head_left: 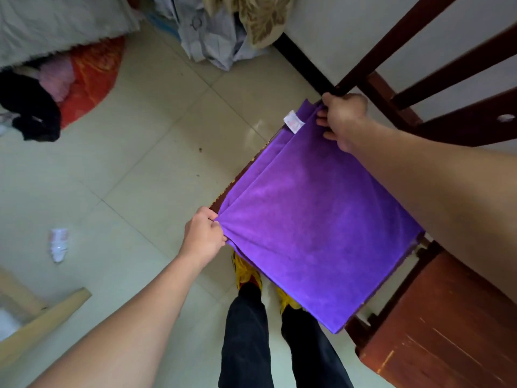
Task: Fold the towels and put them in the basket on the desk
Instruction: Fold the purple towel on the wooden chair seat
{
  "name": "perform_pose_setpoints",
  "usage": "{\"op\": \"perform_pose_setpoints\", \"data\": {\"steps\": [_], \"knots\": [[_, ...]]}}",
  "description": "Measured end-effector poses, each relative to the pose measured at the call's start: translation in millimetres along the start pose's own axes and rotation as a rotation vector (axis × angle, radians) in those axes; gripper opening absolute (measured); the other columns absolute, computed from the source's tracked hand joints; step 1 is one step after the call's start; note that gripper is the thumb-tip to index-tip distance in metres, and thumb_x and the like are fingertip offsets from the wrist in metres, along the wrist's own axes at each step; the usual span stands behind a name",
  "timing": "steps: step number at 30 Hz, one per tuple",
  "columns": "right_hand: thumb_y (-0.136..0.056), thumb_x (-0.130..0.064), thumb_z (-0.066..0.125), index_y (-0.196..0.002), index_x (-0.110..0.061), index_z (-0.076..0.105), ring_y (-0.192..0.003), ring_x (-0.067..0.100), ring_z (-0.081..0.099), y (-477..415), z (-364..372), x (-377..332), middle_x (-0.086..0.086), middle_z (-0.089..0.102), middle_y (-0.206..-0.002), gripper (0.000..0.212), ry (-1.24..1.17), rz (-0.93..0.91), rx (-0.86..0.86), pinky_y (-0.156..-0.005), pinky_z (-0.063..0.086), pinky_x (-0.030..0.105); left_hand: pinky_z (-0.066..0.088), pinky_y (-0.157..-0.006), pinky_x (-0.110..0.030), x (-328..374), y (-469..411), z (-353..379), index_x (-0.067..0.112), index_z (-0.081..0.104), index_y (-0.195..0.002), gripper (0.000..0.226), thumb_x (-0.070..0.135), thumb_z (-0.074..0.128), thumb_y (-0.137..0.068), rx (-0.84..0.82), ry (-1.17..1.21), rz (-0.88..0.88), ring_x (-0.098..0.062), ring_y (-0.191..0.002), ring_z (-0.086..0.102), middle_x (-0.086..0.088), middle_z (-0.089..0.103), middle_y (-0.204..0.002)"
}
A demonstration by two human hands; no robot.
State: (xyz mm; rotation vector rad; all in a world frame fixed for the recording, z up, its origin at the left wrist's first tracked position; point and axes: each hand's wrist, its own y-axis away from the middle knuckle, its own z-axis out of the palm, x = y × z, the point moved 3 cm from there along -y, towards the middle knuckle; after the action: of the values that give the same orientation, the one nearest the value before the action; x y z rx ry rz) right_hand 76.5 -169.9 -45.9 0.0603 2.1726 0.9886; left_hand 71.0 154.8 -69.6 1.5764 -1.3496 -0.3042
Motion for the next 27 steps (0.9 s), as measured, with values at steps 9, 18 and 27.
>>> {"op": "perform_pose_setpoints", "data": {"steps": [9, 18, 27], "knots": [[-0.093, -0.013, 0.053, -0.100, -0.018, 0.066, -0.076, 0.009, 0.064, 13, -23, 12, -0.003, 0.069, -0.089, 0.016, 0.070, -0.046, -0.047, -0.061, 0.047, 0.021, 0.041, -0.068, -0.032, 9, 7, -5, 0.017, 0.052, -0.099, 0.013, 0.020, 0.055, -0.087, 0.123, -0.377, -0.006, -0.031, -0.079, 0.051, -0.009, 0.059, -0.087], [-0.082, -0.024, 0.067, -0.097, -0.014, 0.071, -0.101, 0.025, 0.063, 89, -153, 167, 0.008, 0.070, -0.101, 0.019, 0.267, 0.295, 0.415, -0.091, 0.046, 0.032, 0.043, -0.076, -0.036, 30, 21, -14, 0.016, 0.053, -0.109, 0.027, 0.012, 0.057, -0.083, 0.171, -0.492, 0.092, -0.035, -0.099, 0.058, -0.014, 0.062, -0.108], [-0.086, -0.035, 0.065, -0.129, -0.014, 0.054, -0.118, 0.031, 0.056, 69, -202, 194, 0.012, 0.061, -0.126, 0.050, 0.341, 0.138, 0.459, -0.100, 0.042, 0.036, 0.045, -0.070, -0.031, 23, 59, 73, 0.014, 0.061, -0.076, 0.014, 0.027, 0.061, -0.082, -0.079, -0.659, 0.201, -0.032, -0.090, 0.062, -0.010, 0.069, -0.086]]}}
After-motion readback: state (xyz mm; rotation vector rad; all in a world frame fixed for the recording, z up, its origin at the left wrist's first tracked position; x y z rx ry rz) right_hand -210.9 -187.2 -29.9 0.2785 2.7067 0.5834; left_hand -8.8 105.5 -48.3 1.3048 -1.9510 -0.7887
